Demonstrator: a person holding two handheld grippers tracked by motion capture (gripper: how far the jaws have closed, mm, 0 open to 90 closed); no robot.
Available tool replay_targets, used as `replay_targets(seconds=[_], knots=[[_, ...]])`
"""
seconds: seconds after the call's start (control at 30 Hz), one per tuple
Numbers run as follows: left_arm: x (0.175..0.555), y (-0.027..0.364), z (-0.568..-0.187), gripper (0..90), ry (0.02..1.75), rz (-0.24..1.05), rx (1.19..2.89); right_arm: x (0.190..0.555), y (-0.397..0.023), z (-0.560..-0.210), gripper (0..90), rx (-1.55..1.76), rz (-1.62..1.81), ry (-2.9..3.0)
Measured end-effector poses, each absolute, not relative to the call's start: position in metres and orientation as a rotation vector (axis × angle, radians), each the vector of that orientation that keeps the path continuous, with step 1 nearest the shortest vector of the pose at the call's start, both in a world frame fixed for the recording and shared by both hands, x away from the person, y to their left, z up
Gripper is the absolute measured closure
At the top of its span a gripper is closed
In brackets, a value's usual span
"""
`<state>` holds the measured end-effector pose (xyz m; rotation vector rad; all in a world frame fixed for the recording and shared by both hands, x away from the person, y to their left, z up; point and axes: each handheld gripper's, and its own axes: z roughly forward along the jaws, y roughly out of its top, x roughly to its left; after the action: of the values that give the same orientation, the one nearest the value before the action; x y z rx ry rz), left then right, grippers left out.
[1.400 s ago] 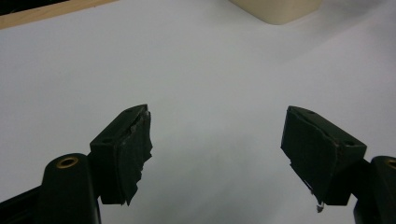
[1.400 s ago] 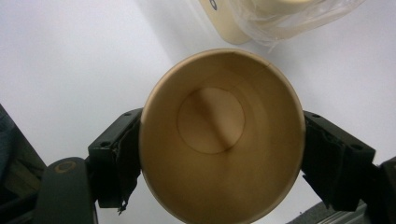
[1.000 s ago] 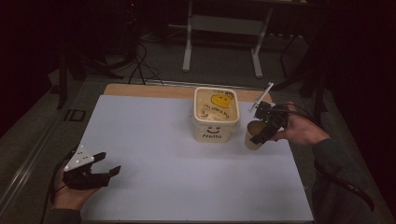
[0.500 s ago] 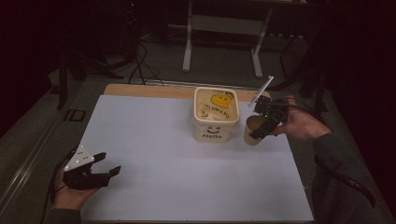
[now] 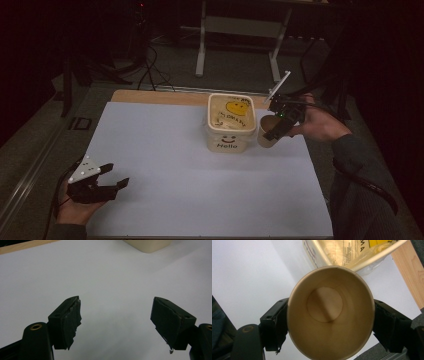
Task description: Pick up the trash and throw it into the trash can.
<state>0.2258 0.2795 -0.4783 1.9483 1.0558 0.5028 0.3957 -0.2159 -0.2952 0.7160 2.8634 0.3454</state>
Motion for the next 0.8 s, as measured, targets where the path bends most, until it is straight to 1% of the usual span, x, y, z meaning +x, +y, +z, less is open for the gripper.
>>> replay_targets(seconds=[0.8], knots=[[0.226,0.280,-0.478,24.0,1.055,0.500,1.949,0.414,-0.204,-0.280,21.7,0.772,0.401,2.817]])
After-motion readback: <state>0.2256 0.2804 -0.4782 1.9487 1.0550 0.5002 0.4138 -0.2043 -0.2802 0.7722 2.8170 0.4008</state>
